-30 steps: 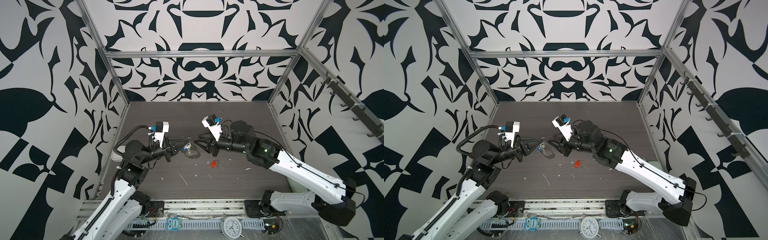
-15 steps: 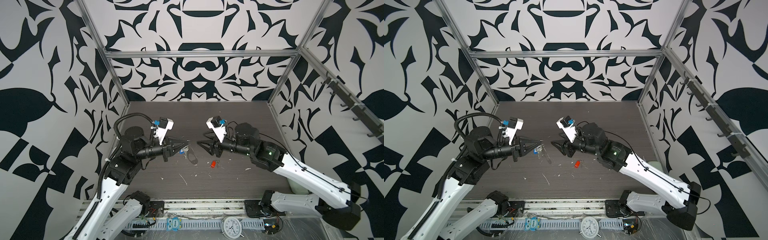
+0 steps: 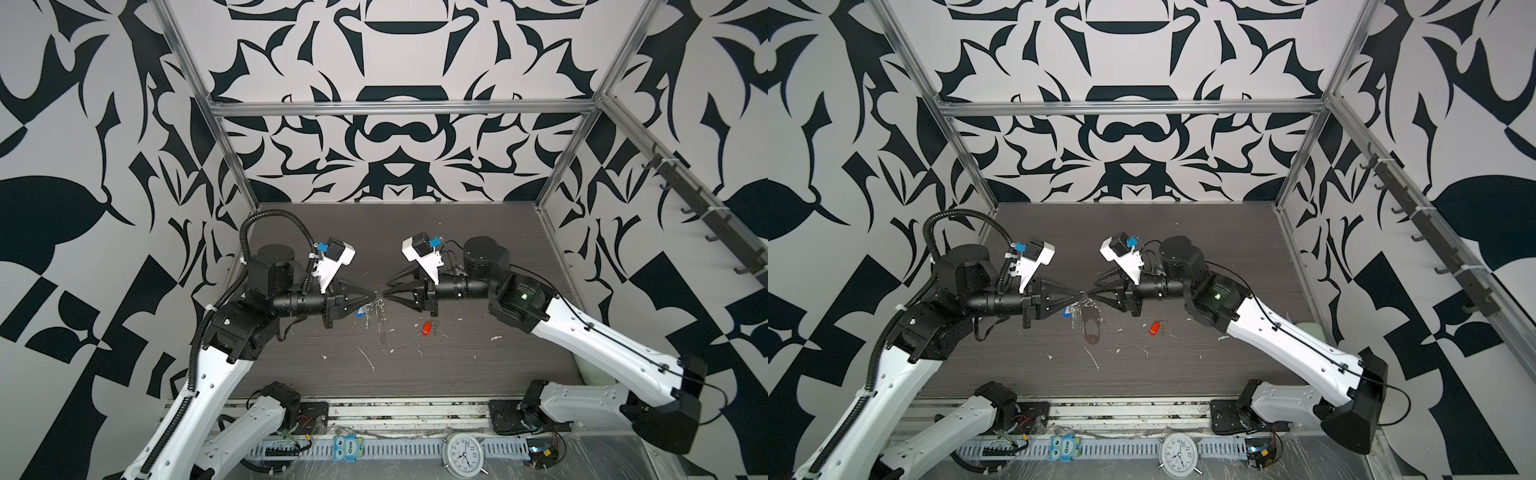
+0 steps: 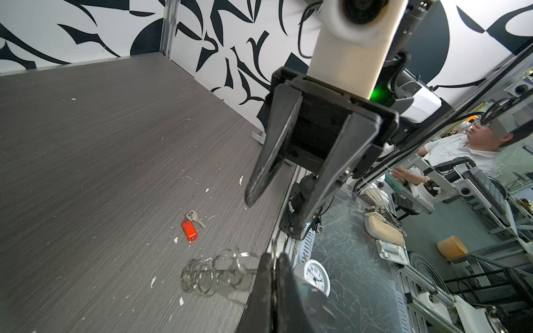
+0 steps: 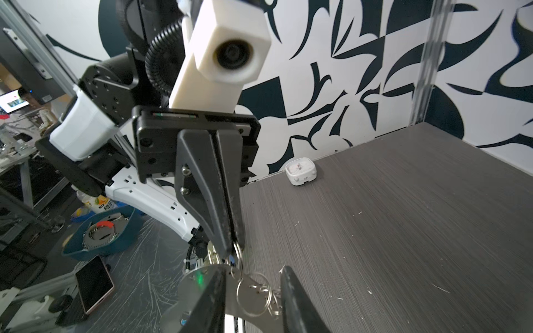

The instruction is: Remove the keys from the keyring

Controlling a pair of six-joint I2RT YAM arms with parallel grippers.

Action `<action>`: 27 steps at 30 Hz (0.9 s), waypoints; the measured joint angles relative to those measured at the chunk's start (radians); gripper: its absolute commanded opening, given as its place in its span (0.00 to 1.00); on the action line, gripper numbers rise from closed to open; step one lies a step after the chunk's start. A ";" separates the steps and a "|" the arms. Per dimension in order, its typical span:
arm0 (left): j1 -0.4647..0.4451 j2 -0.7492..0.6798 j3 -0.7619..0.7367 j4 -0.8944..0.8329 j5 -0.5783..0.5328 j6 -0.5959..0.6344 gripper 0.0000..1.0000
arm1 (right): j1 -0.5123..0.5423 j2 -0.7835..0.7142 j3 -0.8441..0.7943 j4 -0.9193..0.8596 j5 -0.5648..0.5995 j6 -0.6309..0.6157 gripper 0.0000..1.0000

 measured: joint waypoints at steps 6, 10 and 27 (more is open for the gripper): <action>0.000 -0.003 0.000 -0.007 0.005 0.016 0.00 | -0.002 0.051 0.010 -0.003 -0.069 0.012 0.27; 0.000 -0.003 0.000 -0.010 0.005 0.020 0.00 | -0.002 0.061 0.016 -0.004 -0.106 0.024 0.22; 0.000 -0.003 0.000 -0.010 0.005 0.030 0.00 | -0.003 0.062 0.019 0.011 -0.134 0.040 0.02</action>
